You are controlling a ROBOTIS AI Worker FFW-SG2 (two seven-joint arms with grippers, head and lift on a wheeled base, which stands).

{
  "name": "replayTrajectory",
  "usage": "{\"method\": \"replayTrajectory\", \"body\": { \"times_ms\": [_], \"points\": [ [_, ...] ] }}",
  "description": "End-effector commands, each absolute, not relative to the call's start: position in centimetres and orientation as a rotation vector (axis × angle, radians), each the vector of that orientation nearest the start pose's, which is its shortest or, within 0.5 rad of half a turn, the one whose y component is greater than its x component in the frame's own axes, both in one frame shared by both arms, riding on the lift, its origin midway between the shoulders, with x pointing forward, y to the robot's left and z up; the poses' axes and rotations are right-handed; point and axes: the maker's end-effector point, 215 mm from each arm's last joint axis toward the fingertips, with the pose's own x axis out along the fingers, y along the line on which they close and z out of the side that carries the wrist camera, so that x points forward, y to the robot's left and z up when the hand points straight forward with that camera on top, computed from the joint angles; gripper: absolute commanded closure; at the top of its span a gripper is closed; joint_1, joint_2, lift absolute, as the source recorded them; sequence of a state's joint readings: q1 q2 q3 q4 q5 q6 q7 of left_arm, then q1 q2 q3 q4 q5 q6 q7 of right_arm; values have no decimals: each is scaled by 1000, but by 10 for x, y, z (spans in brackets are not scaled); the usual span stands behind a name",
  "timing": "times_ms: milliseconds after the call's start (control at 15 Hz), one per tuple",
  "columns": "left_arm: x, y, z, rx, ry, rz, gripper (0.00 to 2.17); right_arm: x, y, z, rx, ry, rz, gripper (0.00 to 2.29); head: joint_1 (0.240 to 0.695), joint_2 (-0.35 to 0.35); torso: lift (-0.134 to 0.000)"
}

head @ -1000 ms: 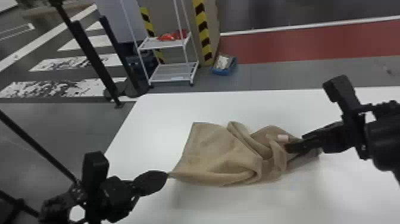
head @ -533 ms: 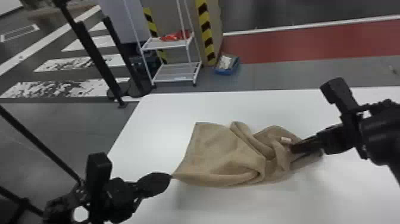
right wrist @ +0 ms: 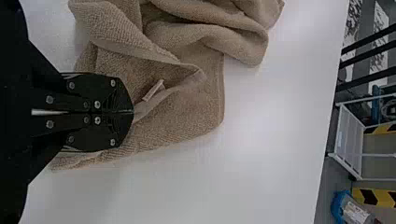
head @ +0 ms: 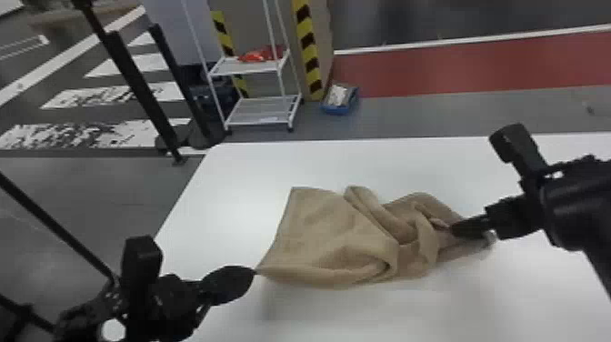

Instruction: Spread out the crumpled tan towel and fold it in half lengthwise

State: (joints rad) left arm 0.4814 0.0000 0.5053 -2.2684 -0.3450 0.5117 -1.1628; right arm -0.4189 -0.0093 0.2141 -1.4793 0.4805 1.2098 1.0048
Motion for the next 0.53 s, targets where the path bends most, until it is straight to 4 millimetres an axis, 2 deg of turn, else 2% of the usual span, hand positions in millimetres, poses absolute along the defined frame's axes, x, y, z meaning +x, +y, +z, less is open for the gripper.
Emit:
{"method": "replayTrajectory", "body": {
  "times_ms": [0, 133, 200, 333, 467],
  "points": [
    [348, 319, -390, 214, 555, -521, 1436, 547, -103, -412, -14, 888, 701, 2138, 695, 286, -124],
    [349, 321, -389, 213, 554, -516, 1436, 543, -111, -374, 19, 785, 729, 2138, 695, 272, -124],
    [352, 322, -388, 217, 550, -513, 1436, 537, -126, -362, 9, 748, 724, 2138, 695, 270, -124],
    [358, 325, -387, 218, 546, -503, 1436, 513, -158, -365, -62, 751, 735, 2138, 695, 261, -124],
    [359, 324, -389, 217, 549, -503, 1436, 483, -178, -383, -214, 762, 803, 2138, 695, 226, -124]
  ]
}}
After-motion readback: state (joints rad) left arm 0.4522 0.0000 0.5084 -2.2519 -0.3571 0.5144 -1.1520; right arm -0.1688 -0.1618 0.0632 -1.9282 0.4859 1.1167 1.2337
